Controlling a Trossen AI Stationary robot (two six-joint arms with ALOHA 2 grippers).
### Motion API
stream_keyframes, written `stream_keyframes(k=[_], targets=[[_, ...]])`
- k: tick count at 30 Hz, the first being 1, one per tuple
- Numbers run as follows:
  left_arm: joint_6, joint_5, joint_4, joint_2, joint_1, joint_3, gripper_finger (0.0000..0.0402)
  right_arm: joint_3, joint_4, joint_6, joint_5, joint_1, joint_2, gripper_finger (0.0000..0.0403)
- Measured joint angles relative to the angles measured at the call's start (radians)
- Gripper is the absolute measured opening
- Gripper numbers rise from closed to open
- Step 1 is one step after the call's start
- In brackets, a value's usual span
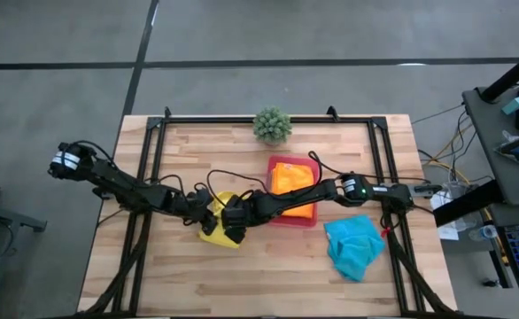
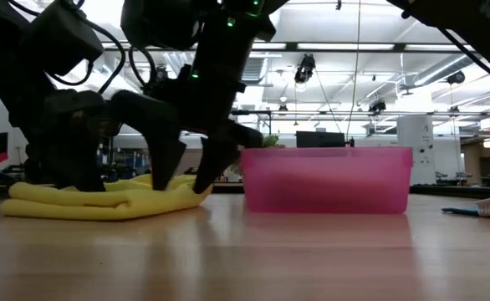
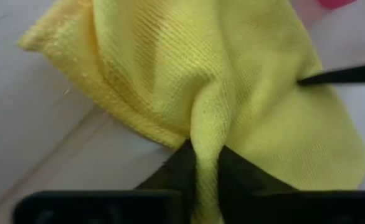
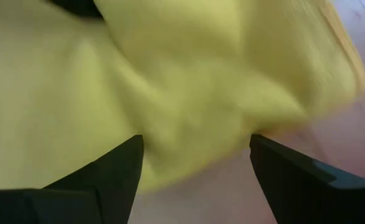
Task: Fold microfiber towels
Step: Put the yellow towel into the red bin
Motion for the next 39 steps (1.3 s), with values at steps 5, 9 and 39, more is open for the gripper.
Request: stream_keyframes(k=[5, 9, 39], targets=[[-0.004, -0.001, -0.036, -0.003, 0.000, 0.001, 0.0015, 0.000, -0.109, 0.004, 0.020, 0.006, -0.002, 0.0283], [-0.025, 0.000, -0.040, -0.006, -0.002, 0.000, 0.0017, 0.000, -0.145, 0.024, 0.055, 0.009, -0.013, 0.0283], [-0.133, -0.048, -0.031, -0.043, -0.094, -0.023, 0.0017, 0.003, 0.089, 0.124, -0.068, 0.008, 0.021, 0.0244]])
